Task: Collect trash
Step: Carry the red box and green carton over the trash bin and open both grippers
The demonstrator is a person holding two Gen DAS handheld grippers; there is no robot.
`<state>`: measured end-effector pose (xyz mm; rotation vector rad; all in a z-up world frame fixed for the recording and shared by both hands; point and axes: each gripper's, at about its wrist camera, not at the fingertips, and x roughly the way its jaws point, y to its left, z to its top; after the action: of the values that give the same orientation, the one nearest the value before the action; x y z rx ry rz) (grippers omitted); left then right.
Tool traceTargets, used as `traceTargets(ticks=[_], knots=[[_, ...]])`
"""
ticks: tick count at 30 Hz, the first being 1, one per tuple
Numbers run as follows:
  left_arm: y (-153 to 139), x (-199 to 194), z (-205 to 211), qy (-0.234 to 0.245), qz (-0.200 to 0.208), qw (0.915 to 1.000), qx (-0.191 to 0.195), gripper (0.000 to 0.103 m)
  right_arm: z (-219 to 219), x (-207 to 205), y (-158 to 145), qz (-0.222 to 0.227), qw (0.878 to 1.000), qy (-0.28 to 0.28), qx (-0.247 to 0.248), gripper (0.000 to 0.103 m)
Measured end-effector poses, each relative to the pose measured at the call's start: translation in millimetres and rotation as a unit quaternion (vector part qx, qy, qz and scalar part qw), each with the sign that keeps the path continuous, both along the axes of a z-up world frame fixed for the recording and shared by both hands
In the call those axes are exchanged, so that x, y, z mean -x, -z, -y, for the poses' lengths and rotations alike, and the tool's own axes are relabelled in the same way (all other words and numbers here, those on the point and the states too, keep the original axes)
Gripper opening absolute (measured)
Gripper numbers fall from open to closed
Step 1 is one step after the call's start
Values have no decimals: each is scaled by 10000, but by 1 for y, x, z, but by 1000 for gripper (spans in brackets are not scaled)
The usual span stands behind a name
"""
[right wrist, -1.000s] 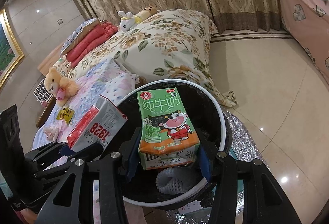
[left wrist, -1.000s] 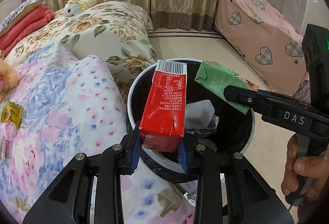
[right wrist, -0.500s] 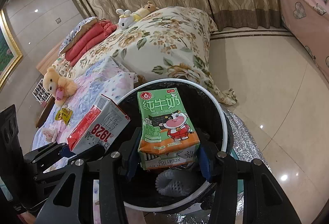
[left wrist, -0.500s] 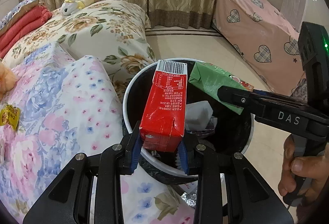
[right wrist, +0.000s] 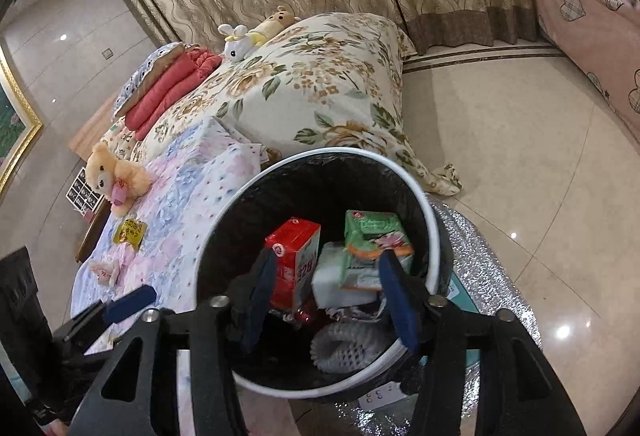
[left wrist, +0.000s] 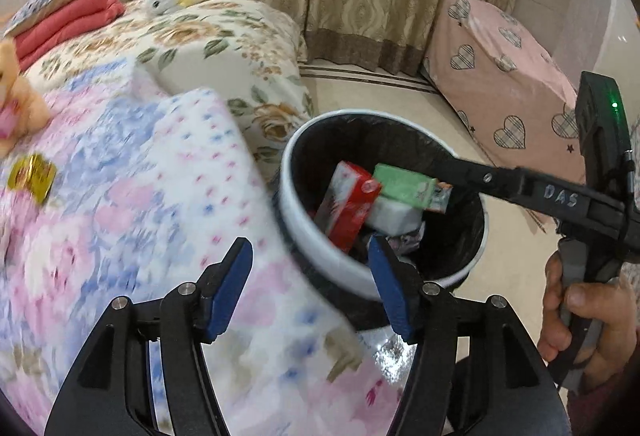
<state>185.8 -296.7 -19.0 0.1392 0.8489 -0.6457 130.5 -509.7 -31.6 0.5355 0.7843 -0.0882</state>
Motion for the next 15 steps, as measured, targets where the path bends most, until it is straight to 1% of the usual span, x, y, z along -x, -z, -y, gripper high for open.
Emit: traceTargets(ticks=[3,5,6,9,11,15], knots=[[3,2,-23,-212,-93,9997,87,63,-12,2,-5,56,9999,-108,0,66],[3,3,-39,-383,-88,9992,118,67,-21,2,-10,100,9998,-179,25,71],[4,5,-45,-442,-79,9989,120,68,-26,2,-12,129,9997,-218,45,71],[5,5,-72,-716,-80,9973,167,71,-48,1,-21,280,9986,-443,111,74],[6,6,-94,-935,-103,9952,253,73,-65,1,-25,386,9974,-597,137,79],[8,10,-128,-1275,-69,9914,284,75,-96,-7,-27,465,9951,-866,132,81]])
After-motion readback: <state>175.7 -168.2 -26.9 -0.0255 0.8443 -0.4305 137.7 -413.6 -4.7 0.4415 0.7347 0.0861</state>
